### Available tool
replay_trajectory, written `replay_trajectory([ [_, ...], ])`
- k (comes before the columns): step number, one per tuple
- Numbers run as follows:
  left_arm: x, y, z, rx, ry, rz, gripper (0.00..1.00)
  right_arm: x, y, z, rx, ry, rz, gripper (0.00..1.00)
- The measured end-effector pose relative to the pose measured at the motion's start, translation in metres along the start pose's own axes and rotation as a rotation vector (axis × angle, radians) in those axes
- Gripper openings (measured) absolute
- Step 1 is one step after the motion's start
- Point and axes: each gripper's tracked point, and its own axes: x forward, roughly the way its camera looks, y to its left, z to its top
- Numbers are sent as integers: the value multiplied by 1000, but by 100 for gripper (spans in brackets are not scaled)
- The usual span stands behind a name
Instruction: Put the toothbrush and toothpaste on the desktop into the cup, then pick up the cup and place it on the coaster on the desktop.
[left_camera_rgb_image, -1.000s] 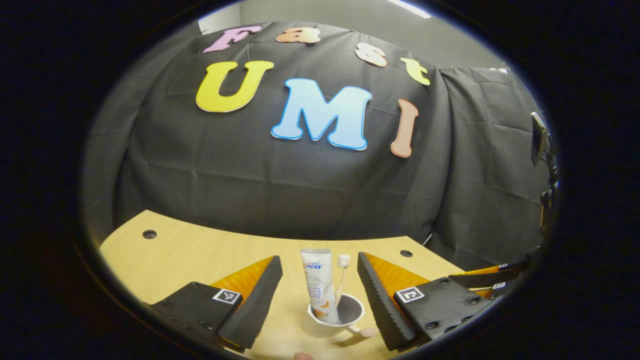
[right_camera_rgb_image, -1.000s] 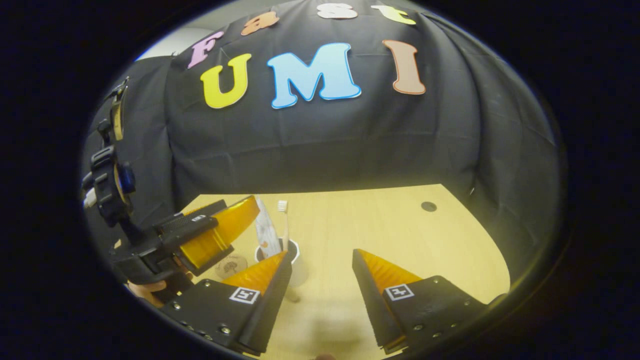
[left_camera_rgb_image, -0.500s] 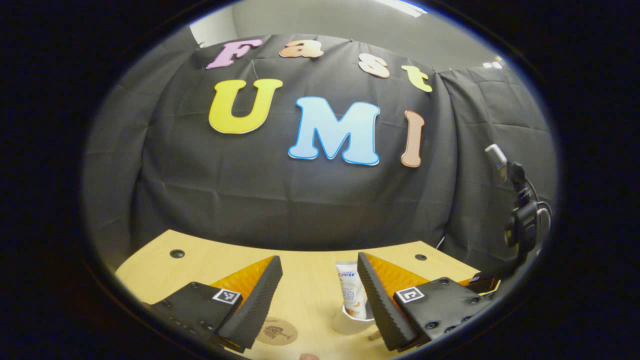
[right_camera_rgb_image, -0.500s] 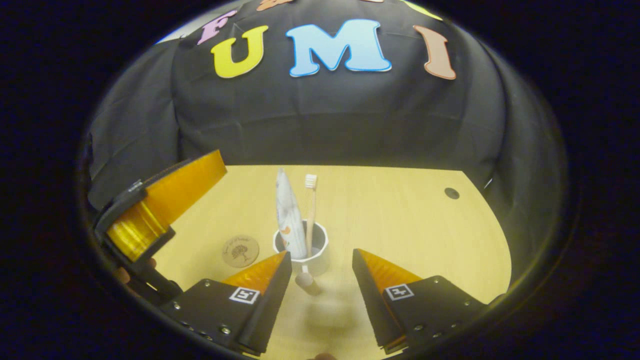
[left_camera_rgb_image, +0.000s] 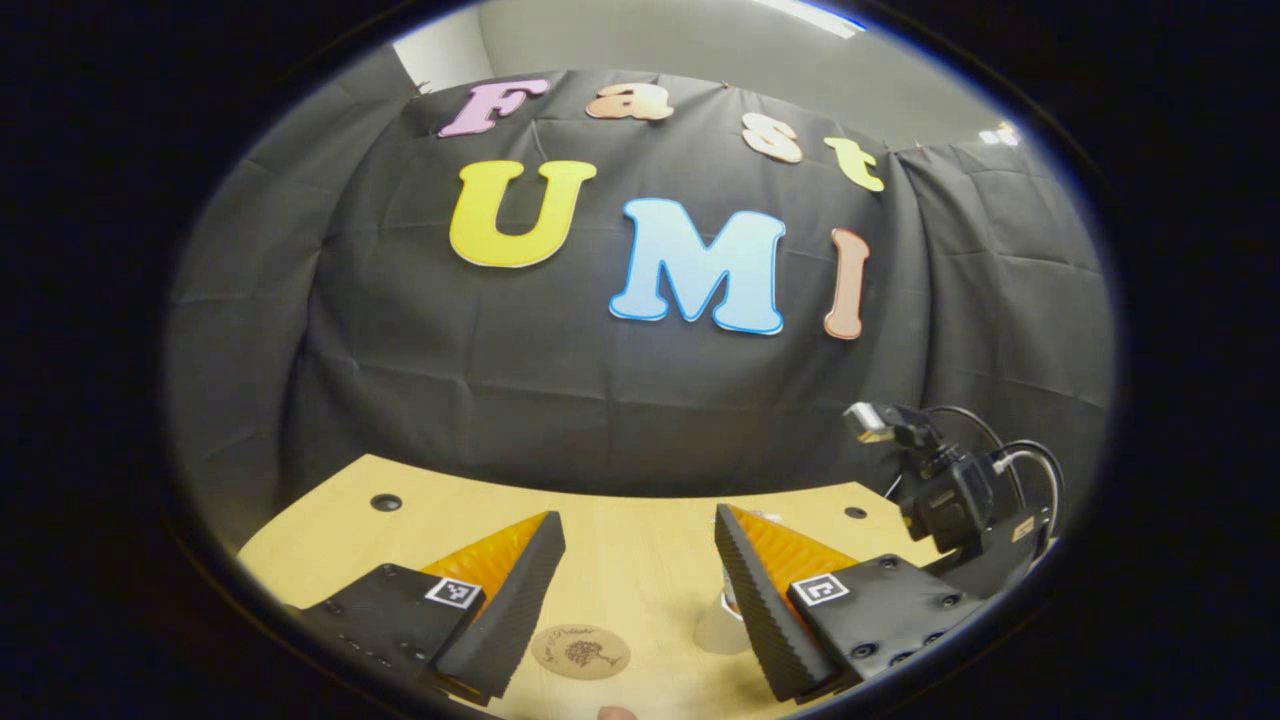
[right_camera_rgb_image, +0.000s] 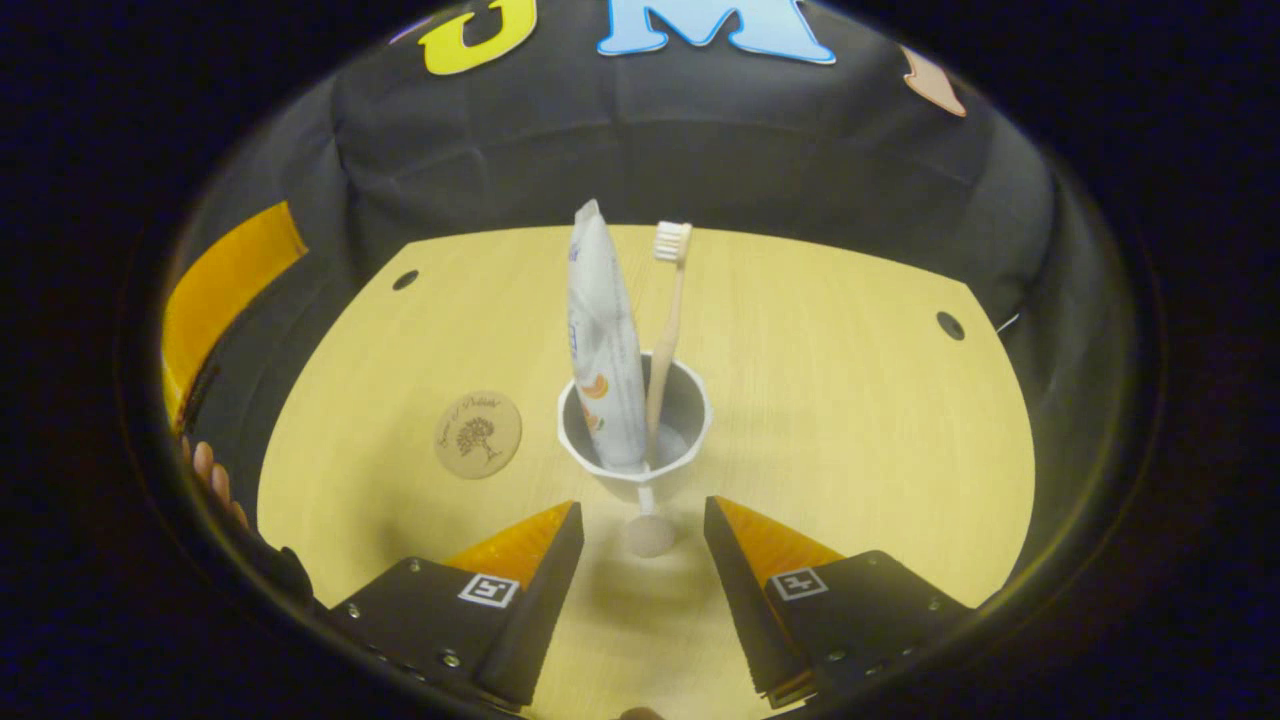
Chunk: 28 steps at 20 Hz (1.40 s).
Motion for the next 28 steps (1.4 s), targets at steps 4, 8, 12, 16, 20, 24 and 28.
replay_trajectory([
  [4,-6,6,-5,-2,19,-2,96,15,0,-6,-29,110,-28,75],
  [8,-9,14,-8,-8,31,3,96,26,3,-8,-62,178,-41,75],
  [12,-11,21,-14,-24,48,14,96,36,1,-5,-93,217,-58,75],
  [16,-13,29,-19,-41,62,29,96,42,1,-5,-103,234,-56,76],
  [20,-15,33,-21,-52,70,42,99,47,0,-4,-94,243,-53,75],
  [24,-16,35,-23,-51,74,45,94,48,-2,-8,-100,265,-51,63],
  [28,-20,36,-23,-50,76,49,96,47,-4,-13,-84,282,-44,30],
])
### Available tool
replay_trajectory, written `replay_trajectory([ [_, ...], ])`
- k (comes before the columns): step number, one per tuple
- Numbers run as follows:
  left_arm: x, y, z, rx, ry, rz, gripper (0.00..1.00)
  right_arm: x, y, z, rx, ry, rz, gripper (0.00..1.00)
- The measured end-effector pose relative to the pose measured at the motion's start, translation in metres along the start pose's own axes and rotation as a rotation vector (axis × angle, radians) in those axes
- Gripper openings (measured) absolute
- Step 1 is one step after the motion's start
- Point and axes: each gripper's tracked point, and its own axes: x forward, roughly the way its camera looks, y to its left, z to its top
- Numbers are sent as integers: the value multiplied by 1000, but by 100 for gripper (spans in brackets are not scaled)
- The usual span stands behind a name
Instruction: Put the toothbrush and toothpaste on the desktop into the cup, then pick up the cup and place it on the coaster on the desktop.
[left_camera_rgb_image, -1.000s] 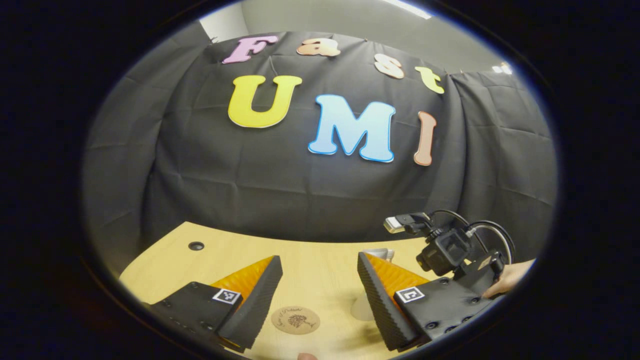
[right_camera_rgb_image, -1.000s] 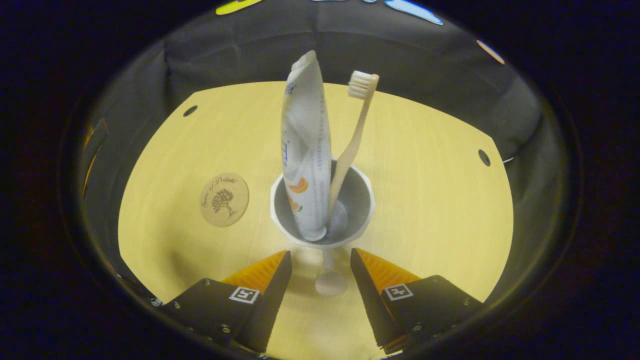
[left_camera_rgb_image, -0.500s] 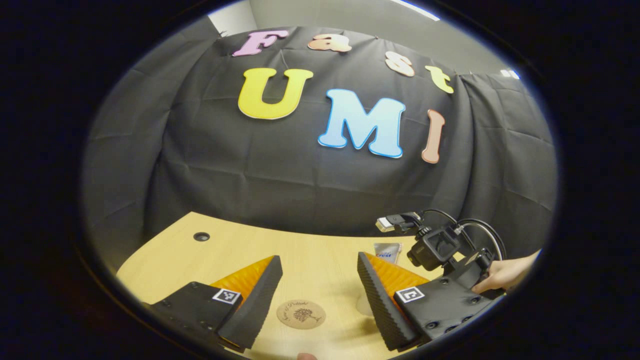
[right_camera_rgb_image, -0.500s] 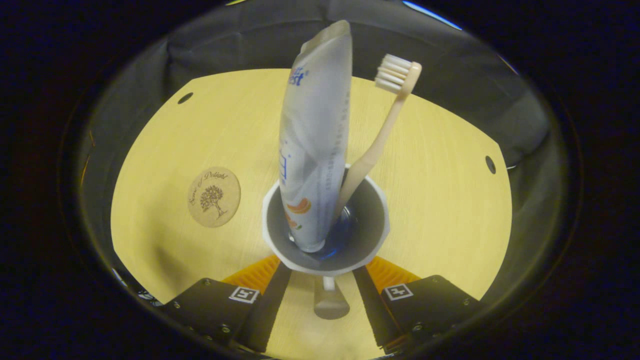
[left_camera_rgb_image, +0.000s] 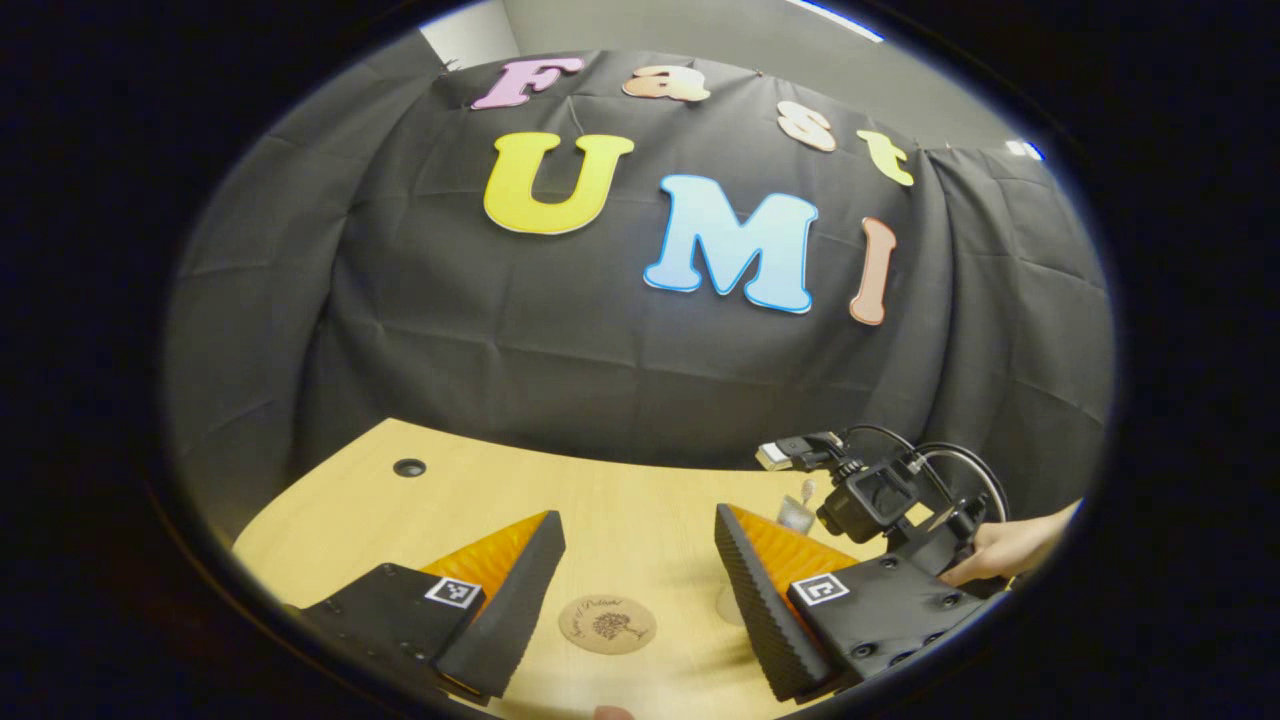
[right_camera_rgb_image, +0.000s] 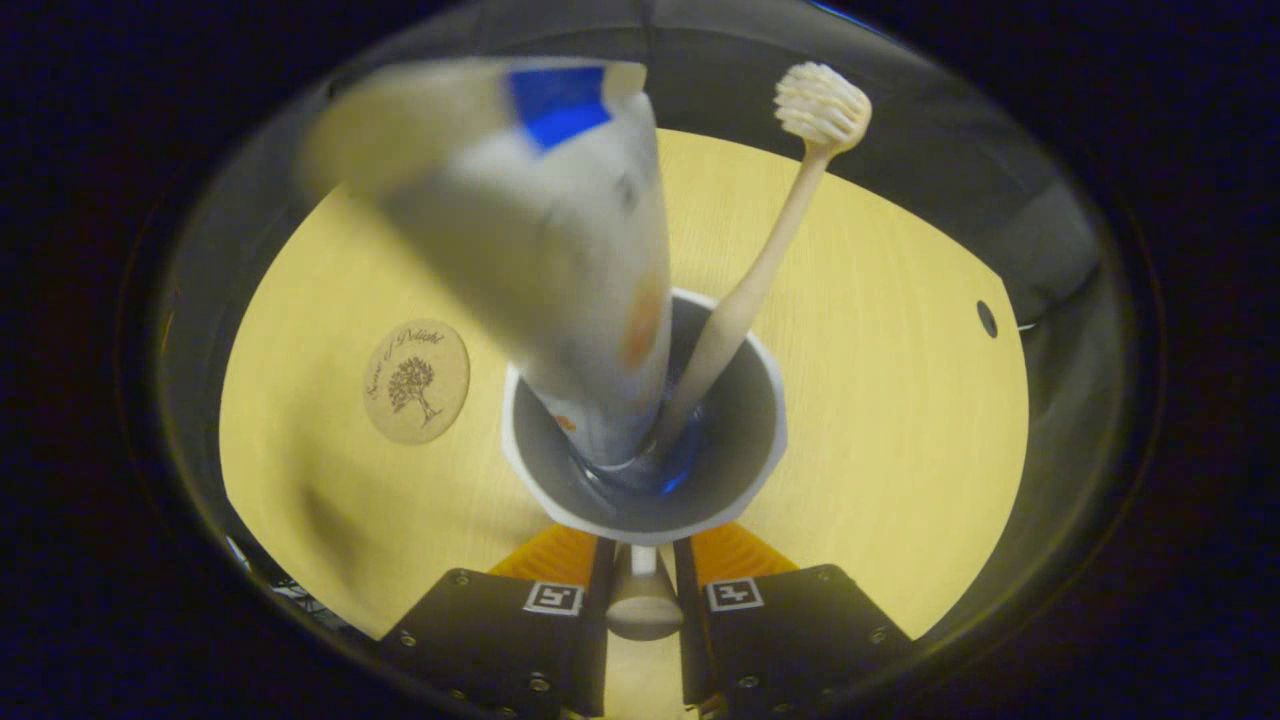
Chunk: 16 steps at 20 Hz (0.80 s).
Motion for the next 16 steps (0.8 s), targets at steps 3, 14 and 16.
replay_trajectory([
  [3,-2,3,-1,-2,3,6,94,-4,1,0,-21,-17,-3,28],
  [14,-15,19,-2,-14,8,44,96,-11,14,9,-42,-93,-1,22],
  [16,-22,22,-1,-15,5,50,96,-16,21,11,-53,-95,18,23],
])
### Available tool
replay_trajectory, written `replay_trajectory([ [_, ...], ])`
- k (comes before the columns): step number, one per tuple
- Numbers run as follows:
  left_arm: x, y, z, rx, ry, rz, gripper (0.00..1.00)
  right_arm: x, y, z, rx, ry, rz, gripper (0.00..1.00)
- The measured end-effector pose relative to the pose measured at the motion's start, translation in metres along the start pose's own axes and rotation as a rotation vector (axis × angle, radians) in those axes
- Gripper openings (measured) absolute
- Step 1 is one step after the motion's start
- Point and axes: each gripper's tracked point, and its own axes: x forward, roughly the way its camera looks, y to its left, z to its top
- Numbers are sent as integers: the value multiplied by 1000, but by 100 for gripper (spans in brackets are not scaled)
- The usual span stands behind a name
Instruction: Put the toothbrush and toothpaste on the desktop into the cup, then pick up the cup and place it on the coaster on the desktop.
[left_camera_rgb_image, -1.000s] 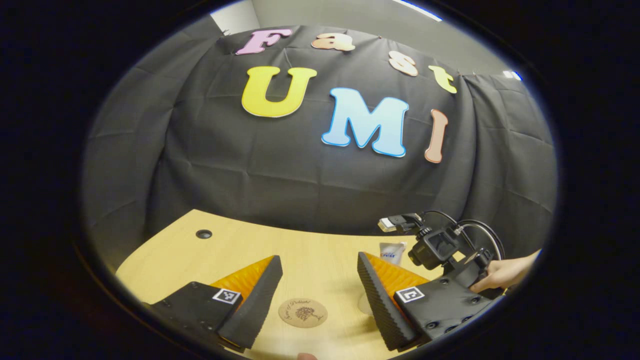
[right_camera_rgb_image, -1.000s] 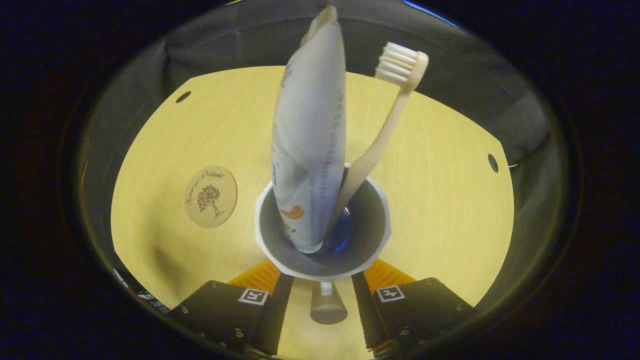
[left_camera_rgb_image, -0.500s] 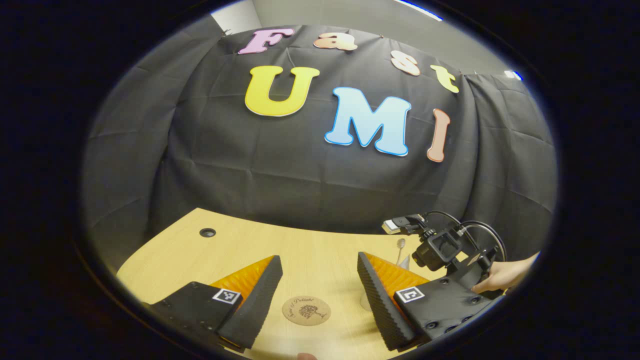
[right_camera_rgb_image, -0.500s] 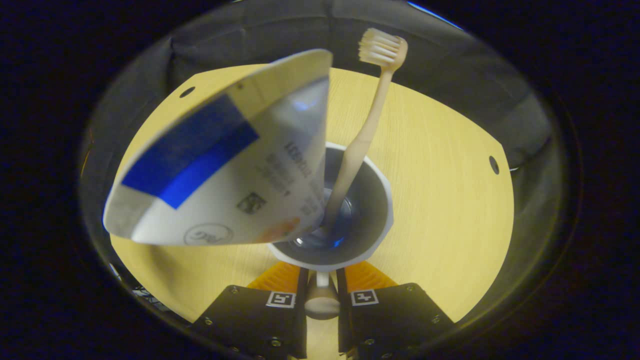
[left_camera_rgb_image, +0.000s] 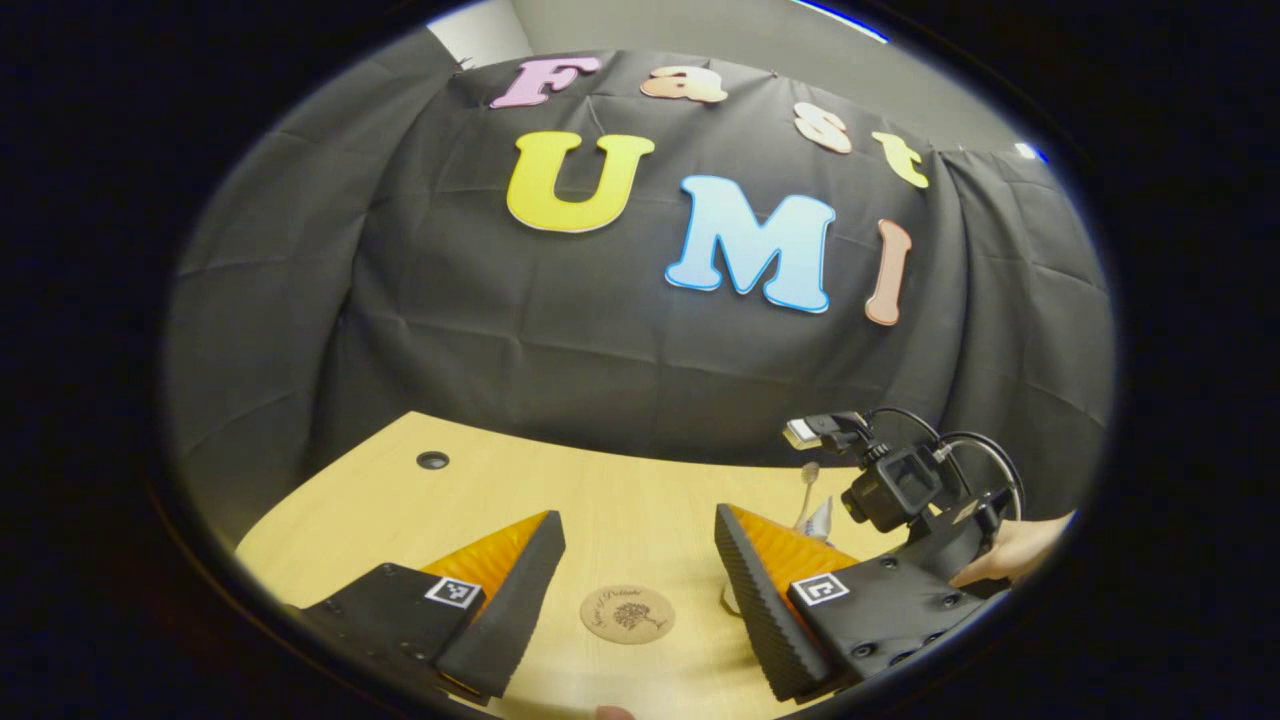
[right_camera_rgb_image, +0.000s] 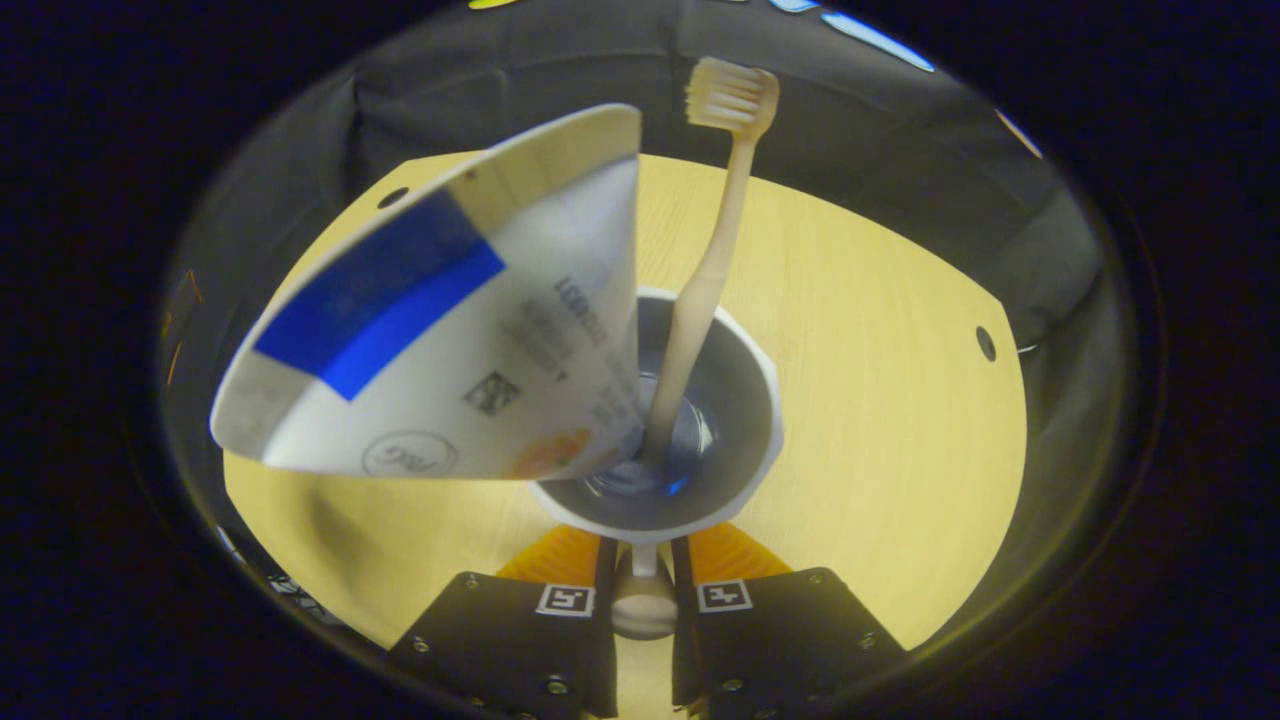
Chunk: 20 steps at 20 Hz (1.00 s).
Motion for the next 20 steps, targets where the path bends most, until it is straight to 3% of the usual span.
replay_trajectory([
  [15,-57,63,15,-7,-30,94,96,1,95,28,-119,8,92,22],
  [20,-68,81,19,-11,-33,113,94,13,113,33,-148,31,87,22],
])
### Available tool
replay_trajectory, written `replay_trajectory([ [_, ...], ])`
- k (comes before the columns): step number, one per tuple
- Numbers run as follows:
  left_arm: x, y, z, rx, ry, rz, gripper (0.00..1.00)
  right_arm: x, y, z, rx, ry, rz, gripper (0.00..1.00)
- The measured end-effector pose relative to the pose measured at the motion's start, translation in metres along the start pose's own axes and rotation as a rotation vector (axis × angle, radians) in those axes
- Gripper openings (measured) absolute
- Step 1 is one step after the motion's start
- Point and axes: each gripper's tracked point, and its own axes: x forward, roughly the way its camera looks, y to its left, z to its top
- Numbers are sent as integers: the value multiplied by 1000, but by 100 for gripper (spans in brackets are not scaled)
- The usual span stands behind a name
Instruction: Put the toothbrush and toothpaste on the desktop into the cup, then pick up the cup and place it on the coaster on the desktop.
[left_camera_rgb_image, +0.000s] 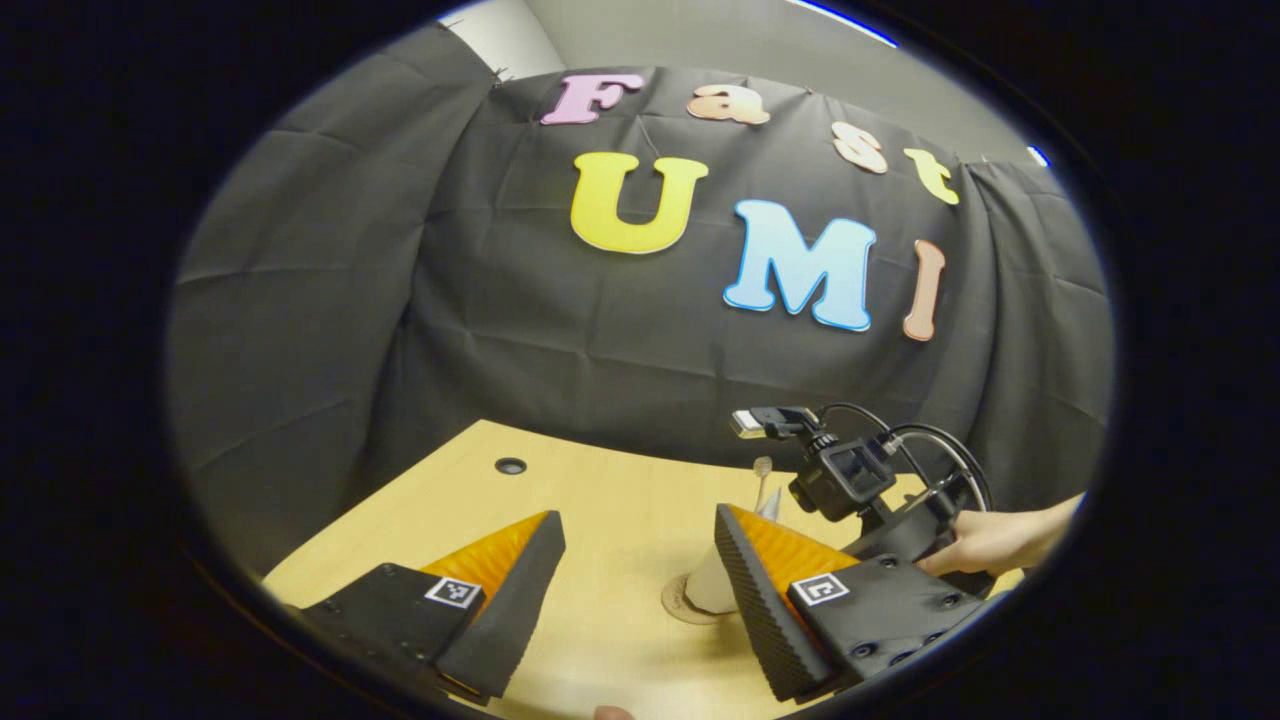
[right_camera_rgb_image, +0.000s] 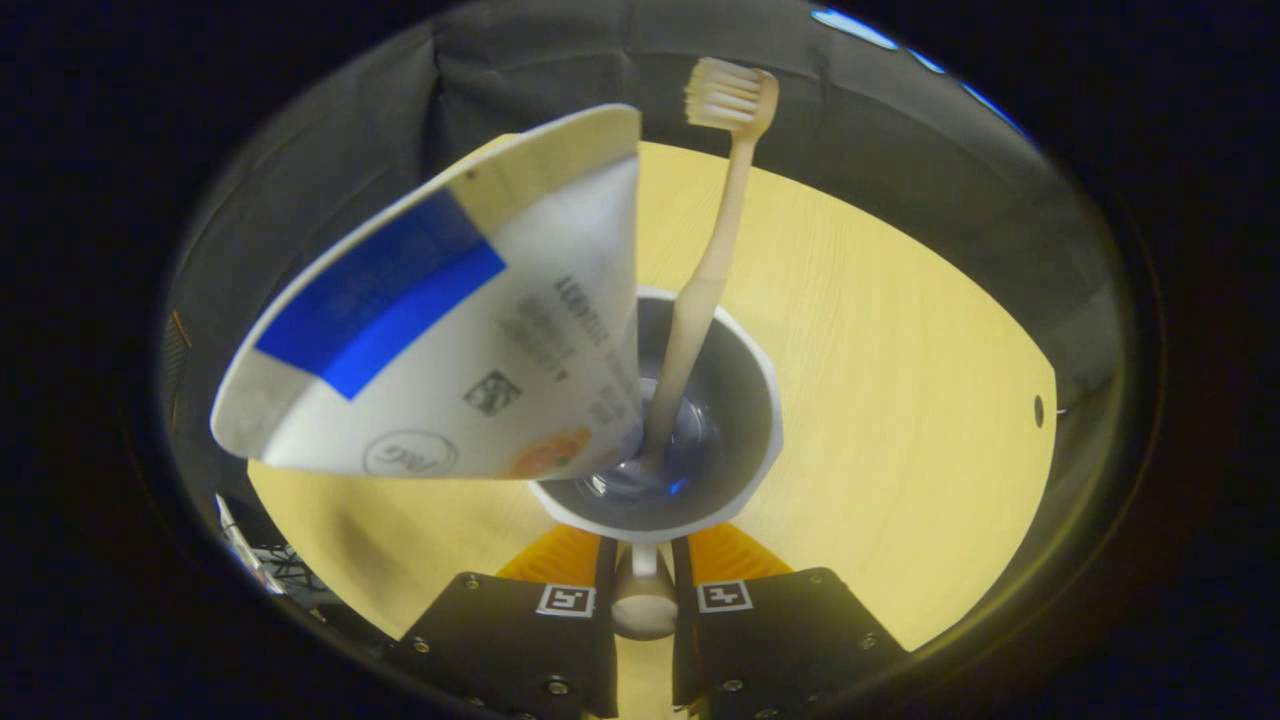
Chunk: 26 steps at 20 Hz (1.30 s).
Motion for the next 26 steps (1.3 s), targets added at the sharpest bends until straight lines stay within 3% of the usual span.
replay_trajectory([
  [10,-5,12,-1,-8,9,6,96,18,21,17,-19,34,-31,25],
  [15,-4,7,-3,-11,15,-4,96,-21,9,1,-24,0,-20,31],
  [20,-1,0,-1,-5,17,-10,96,-79,-1,-3,-12,-56,24,30],
  [22,0,-3,4,2,8,-14,96,-90,3,-8,-11,-79,36,73],
  [23,-1,-5,5,6,4,-15,96,-95,4,-9,-9,-92,41,75],
  [24,0,-8,7,10,0,-20,94,-95,6,-11,-6,-101,42,84],
  [26,0,-15,10,22,-5,-28,96,-108,6,-17,2,-123,47,83],
])
